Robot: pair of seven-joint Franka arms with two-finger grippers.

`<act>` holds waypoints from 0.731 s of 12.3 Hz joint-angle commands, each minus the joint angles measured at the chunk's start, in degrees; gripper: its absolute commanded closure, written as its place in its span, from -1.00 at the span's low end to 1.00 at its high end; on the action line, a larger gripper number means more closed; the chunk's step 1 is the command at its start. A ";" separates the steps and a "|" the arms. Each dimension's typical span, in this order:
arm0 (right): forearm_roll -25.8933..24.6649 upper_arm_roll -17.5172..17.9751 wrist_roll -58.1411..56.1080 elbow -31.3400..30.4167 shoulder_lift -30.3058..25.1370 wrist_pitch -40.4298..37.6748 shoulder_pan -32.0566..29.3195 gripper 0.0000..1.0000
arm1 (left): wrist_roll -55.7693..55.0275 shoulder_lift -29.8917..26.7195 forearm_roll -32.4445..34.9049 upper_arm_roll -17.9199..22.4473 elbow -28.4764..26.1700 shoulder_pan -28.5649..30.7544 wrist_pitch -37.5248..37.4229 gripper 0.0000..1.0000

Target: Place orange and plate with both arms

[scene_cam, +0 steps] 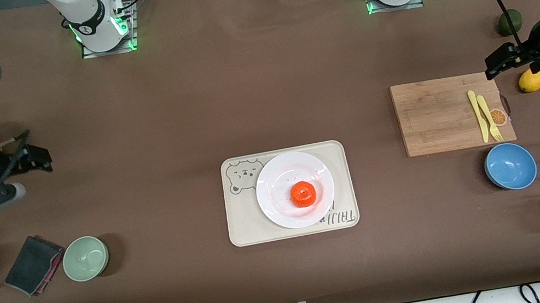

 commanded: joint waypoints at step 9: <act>3.84 0.92 3.99 -14.94 -15.53 2.87 -7.82 -1.00 | 0.59 -0.27 -0.54 -0.01 0.10 0.03 -0.01 -1.00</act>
